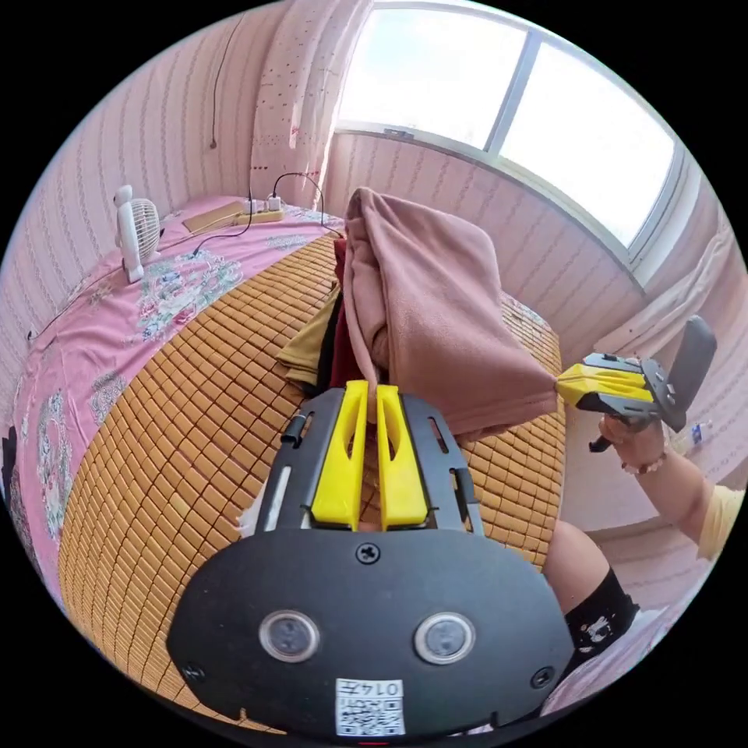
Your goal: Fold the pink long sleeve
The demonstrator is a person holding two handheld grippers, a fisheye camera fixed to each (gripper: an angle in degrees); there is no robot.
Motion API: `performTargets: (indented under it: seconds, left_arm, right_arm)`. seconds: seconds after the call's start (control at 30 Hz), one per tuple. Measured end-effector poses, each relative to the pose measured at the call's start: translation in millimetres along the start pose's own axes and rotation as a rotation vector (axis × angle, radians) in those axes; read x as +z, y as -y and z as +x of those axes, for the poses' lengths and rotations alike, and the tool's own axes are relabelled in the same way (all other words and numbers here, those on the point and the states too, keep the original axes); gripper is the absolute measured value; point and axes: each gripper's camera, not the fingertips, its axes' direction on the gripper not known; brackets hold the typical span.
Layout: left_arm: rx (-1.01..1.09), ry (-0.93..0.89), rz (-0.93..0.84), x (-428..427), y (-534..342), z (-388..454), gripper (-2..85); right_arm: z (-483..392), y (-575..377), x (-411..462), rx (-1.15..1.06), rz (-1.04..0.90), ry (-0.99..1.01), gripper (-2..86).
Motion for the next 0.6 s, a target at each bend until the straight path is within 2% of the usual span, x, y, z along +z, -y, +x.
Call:
performTargets:
  seconds: [0.17, 0.23, 0.33, 0.37, 0.47, 0.53, 0.6]
  left_arm:
    - [0.127, -0.053, 0.129, -117.9, -42.2, 61.9, -0.7]
    - [0.148, -0.093, 0.128, -155.3, -82.1, 84.4, -0.6]
    - [0.036, -0.171, 0.131, -183.4, -181.1, 108.6, -0.5]
    - [-0.066, -0.209, 0.126, -178.5, -225.6, 113.8, -0.5]
    - [-0.271, -0.269, -0.021, -146.9, -321.1, 132.0, -0.5]
    - [-0.296, -0.234, -0.056, -141.8, -360.2, 151.1, -0.5]
    - [-0.304, -0.183, 0.016, -157.8, -387.6, 163.1, -0.4]
  right_arm:
    - [7.8, -46.8, -129.3, 0.143, 0.239, 0.005, 0.2]
    - [5.5, -76.0, -162.4, 0.188, 0.253, 0.027, 0.5]
    - [-1.1, -138.2, -176.0, 0.275, 0.150, 0.086, 1.4]
    - [-3.1, -167.9, -167.3, 0.331, 0.072, 0.101, 2.2]
    - [-13.4, -232.5, -144.9, 0.459, -0.136, 0.196, 5.2]
    - [-29.1, -252.5, -146.5, 0.452, -0.164, 0.207, 6.9]
    - [-45.4, -259.8, -150.5, 0.408, -0.175, 0.172, 7.9]
